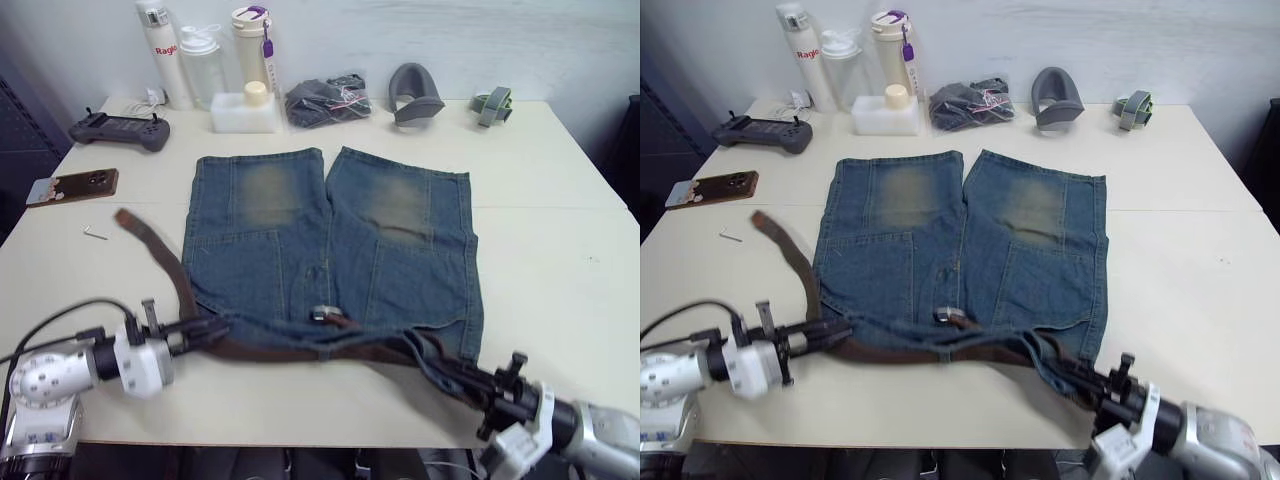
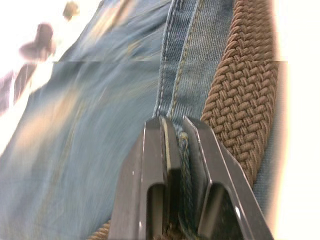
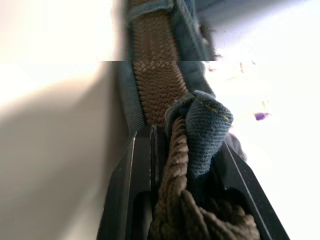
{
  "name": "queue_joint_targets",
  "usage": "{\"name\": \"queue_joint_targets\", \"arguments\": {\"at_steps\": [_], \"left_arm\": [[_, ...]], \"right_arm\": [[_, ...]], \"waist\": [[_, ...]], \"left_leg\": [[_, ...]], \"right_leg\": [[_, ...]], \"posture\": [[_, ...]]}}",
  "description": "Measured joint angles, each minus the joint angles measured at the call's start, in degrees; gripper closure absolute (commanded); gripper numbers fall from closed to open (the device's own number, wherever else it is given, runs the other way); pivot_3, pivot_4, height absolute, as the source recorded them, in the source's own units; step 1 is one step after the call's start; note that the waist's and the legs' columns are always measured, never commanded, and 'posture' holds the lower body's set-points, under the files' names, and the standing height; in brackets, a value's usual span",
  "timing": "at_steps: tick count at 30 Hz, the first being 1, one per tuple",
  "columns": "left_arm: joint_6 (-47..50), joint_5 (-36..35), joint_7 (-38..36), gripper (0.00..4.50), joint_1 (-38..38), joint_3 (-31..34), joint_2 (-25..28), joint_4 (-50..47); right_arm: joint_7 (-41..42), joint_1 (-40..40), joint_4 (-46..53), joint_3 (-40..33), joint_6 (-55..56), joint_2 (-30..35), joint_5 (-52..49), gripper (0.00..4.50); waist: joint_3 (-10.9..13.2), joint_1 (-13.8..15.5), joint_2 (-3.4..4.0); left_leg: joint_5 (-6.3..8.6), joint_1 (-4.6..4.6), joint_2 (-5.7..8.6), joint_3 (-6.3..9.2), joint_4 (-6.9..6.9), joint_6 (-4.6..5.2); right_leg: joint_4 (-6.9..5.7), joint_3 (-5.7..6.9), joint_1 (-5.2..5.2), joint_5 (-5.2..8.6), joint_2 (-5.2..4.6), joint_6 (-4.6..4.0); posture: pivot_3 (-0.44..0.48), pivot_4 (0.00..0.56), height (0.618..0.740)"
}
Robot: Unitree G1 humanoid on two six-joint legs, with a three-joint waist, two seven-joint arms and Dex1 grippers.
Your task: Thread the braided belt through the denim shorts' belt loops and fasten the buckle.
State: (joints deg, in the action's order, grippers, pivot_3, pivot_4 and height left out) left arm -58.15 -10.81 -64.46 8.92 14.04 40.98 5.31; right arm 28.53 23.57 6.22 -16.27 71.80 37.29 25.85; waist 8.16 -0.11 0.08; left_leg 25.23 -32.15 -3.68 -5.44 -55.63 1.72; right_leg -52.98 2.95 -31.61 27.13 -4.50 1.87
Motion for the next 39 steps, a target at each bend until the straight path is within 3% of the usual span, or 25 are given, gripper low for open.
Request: {"name": "queue_joint_targets", "arguments": {"at_steps": [5,7,9,11,13,18,24,25,26,29,33,36,39], "left_arm": [[-10.96,-4.11,0.33,1.87,3.19,-3.43,5.15,6.42],[-12.11,-5.38,1.60,0.93,3.50,-3.95,5.60,7.52],[-12.79,-6.63,3.42,0.05,3.82,-3.93,5.76,8.10],[-12.72,-7.13,5.16,0.02,3.96,-3.70,6.53,8.07],[-6.56,-6.89,8.22,0.02,3.97,-1.27,7.74,10.07],[7.93,-6.79,16.44,0.02,1.38,10.21,14.48,27.13],[22.06,-4.49,27.26,0.02,-14.20,11.80,14.40,32.46],[24.98,-4.54,28.38,0.02,-17.45,11.64,13.47,33.18],[27.47,-4.57,28.94,0.02,-20.16,11.02,12.67,33.56],[38.19,-5.60,28.98,0.02,-29.86,7.13,7.44,32.50],[53.55,-10.45,26.30,0.02,-37.14,2.77,0.99,24.19],[64.34,-11.01,24.34,0.02,-43.34,-4.12,-3.50,18.69],[71.89,-10.06,24.10,0.02,-47.59,-9.41,-7.52,17.05]], "right_arm": [[-5.24,1.88,-8.01,-2.20,6.95,4.61,0.71,1.70],[-7.48,2.01,-11.07,-3.79,9.79,6.65,0.44,0.71],[-9.59,1.96,-14.07,-5.32,12.39,8.01,0.64,0.00],[-10.98,1.97,-17.23,-6.71,14.07,9.44,1.23,0.00],[-12.52,2.11,-22.77,-8.09,15.32,12.82,1.85,0.00],[-15.40,-0.49,-34.75,-11.37,13.20,19.82,2.20,0.00],[-15.89,-17.22,-42.97,-5.70,0.92,23.19,-0.96,0.00],[-13.15,-20.13,-42.07,-3.12,-2.95,23.00,-4.45,0.00],[-9.78,-22.69,-40.51,-1.00,-8.29,22.12,-8.30,0.00],[3.64,-33.35,-24.82,6.95,-44.13,14.64,-30.98,0.00],[9.69,-45.94,-6.83,13.86,-81.13,12.66,-47.45,0.00],[12.22,-56.05,-2.64,19.25,-100.05,11.39,-51.64,0.00],[16.94,-60.19,-2.16,25.57,-109.69,10.90,-51.87,0.00]], "waist": [[-0.76,-0.25,0.51],[-1.16,0.01,0.50],[-1.40,0.15,0.13],[-1.57,0.08,-0.06],[-1.69,-0.06,-0.16],[-1.71,-0.31,-0.21],[-1.66,-0.22,0.08],[-1.67,-0.18,0.10],[-1.68,-0.17,0.09],[-1.58,-0.19,0.20],[-1.55,-0.09,0.31],[-1.57,0.28,0.27],[-1.57,0.28,0.26]], "left_leg": [[1.30,0.00,-0.15,0.02,-1.40,0.37],[1.47,0.01,-0.13,0.02,-1.56,0.50],[1.54,-0.01,-0.11,0.02,-1.61,0.58],[1.68,-0.01,-0.11,0.01,-1.71,0.68],[1.84,-0.01,-0.11,-0.07,-1.91,0.91],[2.08,-0.07,-0.13,-0.26,-2.09,1.06],[2.20,-0.15,-0.09,-0.81,-2.38,1.26],[2.20,-0.14,-0.08,-0.90,-2.39,1.26],[2.19,-0.15,-0.08,-0.94,-2.41,1.25],[2.06,-0.16,-0.15,-0.94,-2.39,1.01],[1.78,-0.12,-0.11,-0.87,-2.02,0.48],[1.68,-0.09,0.02,-0.65,-1.73,0.32],[1.68,-0.12,0.15,-0.65,-1.56,0.36]], "right_leg": [[-0.92,-0.04,-0.23,0.76,0.01,0.06],[-0.95,-0.03,-0.16,0.84,-0.01,0.04],[-0.92,-0.04,-0.11,0.84,-0.03,0.04],[-0.92,-0.05,-0.07,0.86,-0.04,-0.01],[-0.94,-0.09,-0.04,0.89,-0.07,-0.05],[-1.01,-0.10,-0.18,0.96,-0.13,-0.14],[-1.83,-0.24,-0.67,1.07,-0.46,-0.37],[-2.02,-0.24,-0.70,0.85,-0.51,0.05],[-2.11,-0.23,-0.63,0.65,-0.52,0.44],[-2.39,-0.11,-0.58,0.58,-0.61,0.56],[-2.52,0.09,-0.79,0.50,-0.82,0.69],[-2.43,0.12,-0.74,0.50,-0.85,0.69],[-2.31,0.11,-0.73,0.50,-0.91,0.69]], "posture": [[0.000,0.150,0.649],[0.000,0.150,0.649],[0.000,0.150,0.649],[0.000,0.150,0.649],[0.000,0.150,0.649],[0.000,0.150,0.649],[0.000,0.150,0.649],[0.000,0.150,0.649],[0.000,0.150,0.649],[0.000,0.150,0.649],[0.000,0.150,0.649],[0.000,0.150,0.649],[0.000,0.150,0.649]]}}
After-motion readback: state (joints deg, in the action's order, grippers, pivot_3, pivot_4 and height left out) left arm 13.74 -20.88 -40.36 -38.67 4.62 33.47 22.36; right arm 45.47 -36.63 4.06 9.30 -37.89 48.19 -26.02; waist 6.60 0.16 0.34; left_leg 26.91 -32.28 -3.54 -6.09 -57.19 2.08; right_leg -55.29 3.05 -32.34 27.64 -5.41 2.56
